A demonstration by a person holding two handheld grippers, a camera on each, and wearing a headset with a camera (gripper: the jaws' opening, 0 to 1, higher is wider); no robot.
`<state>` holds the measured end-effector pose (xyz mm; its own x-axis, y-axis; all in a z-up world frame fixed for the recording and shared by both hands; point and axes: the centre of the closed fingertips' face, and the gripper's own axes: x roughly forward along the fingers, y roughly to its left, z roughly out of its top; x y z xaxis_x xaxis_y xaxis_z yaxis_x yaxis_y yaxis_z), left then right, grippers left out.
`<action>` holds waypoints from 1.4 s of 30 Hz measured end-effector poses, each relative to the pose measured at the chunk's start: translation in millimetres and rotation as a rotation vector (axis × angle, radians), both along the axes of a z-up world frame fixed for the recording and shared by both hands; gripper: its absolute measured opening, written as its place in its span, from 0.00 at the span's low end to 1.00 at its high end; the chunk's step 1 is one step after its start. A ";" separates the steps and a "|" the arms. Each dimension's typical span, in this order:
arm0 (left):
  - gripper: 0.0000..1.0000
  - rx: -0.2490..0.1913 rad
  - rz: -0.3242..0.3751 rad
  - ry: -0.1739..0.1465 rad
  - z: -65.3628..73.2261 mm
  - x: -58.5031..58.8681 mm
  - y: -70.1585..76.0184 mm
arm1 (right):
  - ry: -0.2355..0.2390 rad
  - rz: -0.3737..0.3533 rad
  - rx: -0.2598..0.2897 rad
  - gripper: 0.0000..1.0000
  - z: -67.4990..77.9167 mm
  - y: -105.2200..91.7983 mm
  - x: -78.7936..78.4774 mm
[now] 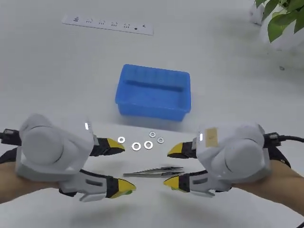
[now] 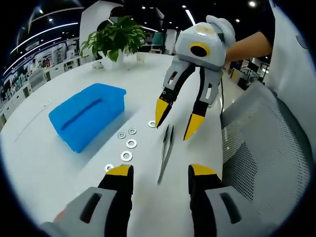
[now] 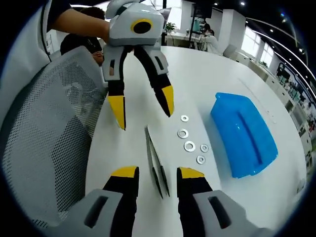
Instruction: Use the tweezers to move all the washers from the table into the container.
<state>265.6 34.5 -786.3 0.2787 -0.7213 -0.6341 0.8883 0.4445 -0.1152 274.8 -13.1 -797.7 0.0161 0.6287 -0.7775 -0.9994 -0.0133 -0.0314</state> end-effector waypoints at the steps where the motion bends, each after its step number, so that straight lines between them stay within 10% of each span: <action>1: 0.47 -0.002 -0.001 0.007 -2.8 -0.2 -1.3 | 0.006 0.001 -0.005 0.31 -2.3 0.5 0.2; 11: 0.32 0.001 -0.031 0.046 -9.8 -0.7 -4.8 | 0.025 0.054 -0.045 0.24 -12.5 4.6 0.1; 22: 0.27 0.073 -0.114 0.039 -24.2 -1.2 -7.1 | 0.015 0.126 -0.094 0.19 -18.9 4.3 0.1; 23: 0.26 0.055 -0.146 -0.017 -21.9 3.0 -11.9 | 0.007 0.131 -0.094 0.18 -19.4 4.0 0.7; 29: 0.25 0.069 -0.122 0.026 -22.9 -2.0 -10.0 | -0.014 0.167 -0.105 0.17 -20.1 4.4 -0.7; 42: 0.18 0.076 -0.160 -0.005 -24.5 -3.3 -20.0 | -0.050 0.195 -0.108 0.08 -20.0 5.6 -5.4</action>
<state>262.3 14.5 -810.8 0.1675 -0.7066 -0.6875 0.9488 0.3051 -0.0824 269.4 -7.5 -817.8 -0.0574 0.5365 -0.8419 -0.9748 -0.2121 -0.0687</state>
